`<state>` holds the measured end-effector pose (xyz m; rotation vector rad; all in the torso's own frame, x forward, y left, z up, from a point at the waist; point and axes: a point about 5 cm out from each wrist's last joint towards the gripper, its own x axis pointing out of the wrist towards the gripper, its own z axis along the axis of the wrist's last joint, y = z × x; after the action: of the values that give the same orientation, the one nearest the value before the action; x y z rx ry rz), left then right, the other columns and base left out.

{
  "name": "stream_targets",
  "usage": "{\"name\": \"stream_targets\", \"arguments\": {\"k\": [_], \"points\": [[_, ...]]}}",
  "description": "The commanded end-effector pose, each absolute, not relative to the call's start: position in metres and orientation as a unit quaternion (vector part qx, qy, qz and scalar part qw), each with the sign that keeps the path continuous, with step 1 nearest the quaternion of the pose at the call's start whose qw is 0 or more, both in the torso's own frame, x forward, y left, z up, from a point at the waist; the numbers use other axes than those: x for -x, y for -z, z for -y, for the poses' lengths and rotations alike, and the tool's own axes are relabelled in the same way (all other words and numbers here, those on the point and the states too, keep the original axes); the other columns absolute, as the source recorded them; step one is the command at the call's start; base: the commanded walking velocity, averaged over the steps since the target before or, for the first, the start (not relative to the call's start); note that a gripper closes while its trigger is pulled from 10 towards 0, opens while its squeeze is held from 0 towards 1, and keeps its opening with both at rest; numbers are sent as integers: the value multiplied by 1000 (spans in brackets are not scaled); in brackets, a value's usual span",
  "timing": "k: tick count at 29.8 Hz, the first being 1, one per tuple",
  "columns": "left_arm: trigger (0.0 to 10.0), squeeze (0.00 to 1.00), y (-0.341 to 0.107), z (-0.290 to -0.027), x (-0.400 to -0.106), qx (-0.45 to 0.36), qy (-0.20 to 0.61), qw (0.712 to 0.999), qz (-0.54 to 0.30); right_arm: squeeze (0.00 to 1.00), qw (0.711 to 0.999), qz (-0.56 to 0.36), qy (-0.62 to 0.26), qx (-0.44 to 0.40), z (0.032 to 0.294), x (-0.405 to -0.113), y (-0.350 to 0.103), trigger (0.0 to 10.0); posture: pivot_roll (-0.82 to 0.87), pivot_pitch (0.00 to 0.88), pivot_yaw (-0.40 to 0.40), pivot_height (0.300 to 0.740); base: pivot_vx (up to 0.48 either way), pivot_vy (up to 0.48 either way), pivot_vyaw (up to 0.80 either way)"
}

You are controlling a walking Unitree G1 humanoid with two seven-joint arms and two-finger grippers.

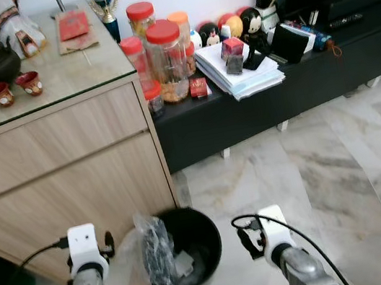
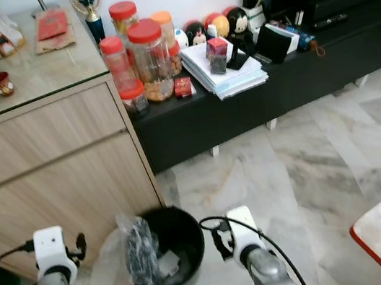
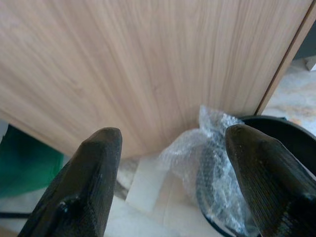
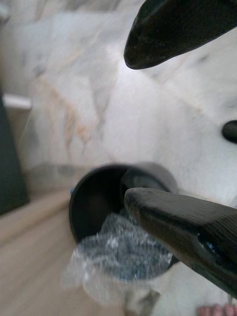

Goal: Picking trash to rubbish bin

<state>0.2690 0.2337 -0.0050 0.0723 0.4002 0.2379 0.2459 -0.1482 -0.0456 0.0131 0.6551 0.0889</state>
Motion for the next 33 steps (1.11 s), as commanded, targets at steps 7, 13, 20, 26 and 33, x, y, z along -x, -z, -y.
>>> {"name": "stream_targets", "arguments": {"k": [7, 13, 20, 26, 33], "points": [[10000, 0, 13, -232, -264, -31, -127, 966, -223, 0, 935, -353, 8, -44, 159, -234, 55, 10000, 26, 0, 31, 740, 0, 0, 0], [10000, 0, 17, -228, -261, -35, -124, 963, -237, 0, 931, -362, 18, -47, 161, -232, 57, 10000, 21, 0, 22, 740, 0, 0, 0], [10000, 0, 21, -226, -258, -34, -124, 961, -244, 0, 927, -370, 23, -48, 164, -227, 60, 10000, 16, 0, 25, 740, 0, 0, 0], [10000, 0, 20, -226, -259, -33, -124, 962, -243, 0, 925, -376, 25, -47, 165, -223, 63, 10000, 19, 0, 28, 740, 0, 0, 0], [10000, 0, 20, -223, -260, -28, -120, 962, -244, 0, 926, -373, 27, -49, 165, -225, 61, 10000, 13, 0, 30, 740, 0, 0, 0]]}}
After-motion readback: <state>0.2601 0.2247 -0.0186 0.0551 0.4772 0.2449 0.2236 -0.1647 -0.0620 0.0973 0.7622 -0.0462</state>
